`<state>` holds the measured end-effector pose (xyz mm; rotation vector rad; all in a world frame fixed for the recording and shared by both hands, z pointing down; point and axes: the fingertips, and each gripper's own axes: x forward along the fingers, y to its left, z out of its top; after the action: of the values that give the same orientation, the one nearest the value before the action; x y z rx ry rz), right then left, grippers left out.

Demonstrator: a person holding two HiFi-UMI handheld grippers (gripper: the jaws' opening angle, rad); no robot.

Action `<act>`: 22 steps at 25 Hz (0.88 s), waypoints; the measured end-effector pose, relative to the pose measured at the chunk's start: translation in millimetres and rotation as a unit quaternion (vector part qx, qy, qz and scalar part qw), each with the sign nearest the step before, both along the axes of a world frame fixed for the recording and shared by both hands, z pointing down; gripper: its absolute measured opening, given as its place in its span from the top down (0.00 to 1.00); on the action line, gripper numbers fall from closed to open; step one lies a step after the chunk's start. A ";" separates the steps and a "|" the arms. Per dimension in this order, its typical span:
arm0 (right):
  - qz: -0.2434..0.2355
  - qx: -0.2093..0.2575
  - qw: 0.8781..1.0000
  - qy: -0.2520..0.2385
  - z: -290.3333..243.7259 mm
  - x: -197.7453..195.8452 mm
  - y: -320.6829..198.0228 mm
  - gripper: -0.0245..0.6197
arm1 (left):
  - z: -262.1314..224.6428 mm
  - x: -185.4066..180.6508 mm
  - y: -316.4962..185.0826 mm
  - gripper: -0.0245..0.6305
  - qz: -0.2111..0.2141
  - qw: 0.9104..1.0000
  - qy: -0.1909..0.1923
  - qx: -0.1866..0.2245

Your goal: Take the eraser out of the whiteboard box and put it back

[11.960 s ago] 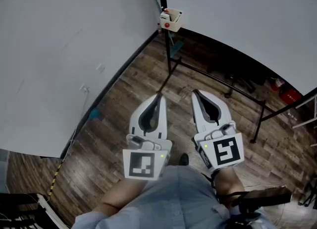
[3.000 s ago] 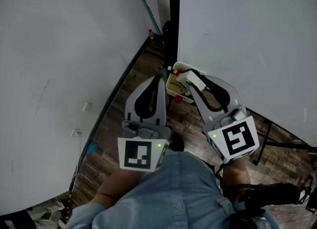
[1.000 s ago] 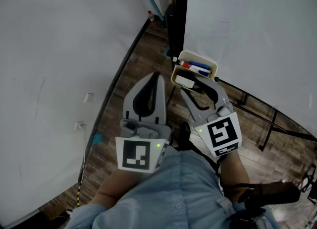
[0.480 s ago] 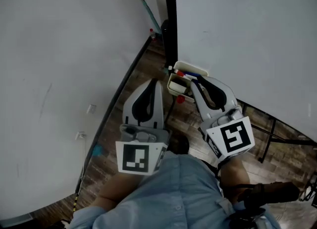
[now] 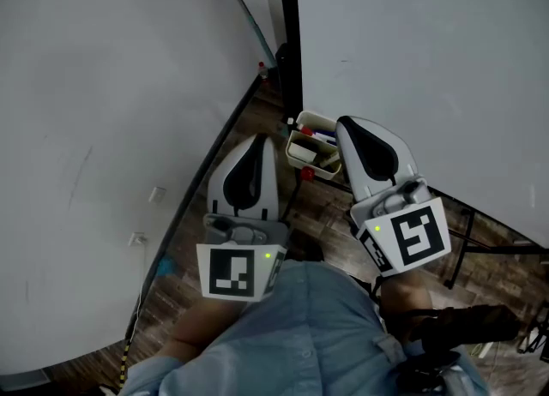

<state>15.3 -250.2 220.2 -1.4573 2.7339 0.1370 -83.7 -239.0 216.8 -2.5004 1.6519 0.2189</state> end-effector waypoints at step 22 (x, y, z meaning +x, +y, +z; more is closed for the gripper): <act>-0.004 0.008 1.000 -0.008 -5.0 1.1 6.2 0.96 | 4.7 2.3 7.3 0.96 0.000 1.000 -0.002 -0.009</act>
<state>16.4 -244.0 215.2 -1.4381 2.7188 0.1444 -81.5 -231.7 221.6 -2.5125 1.6583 0.2001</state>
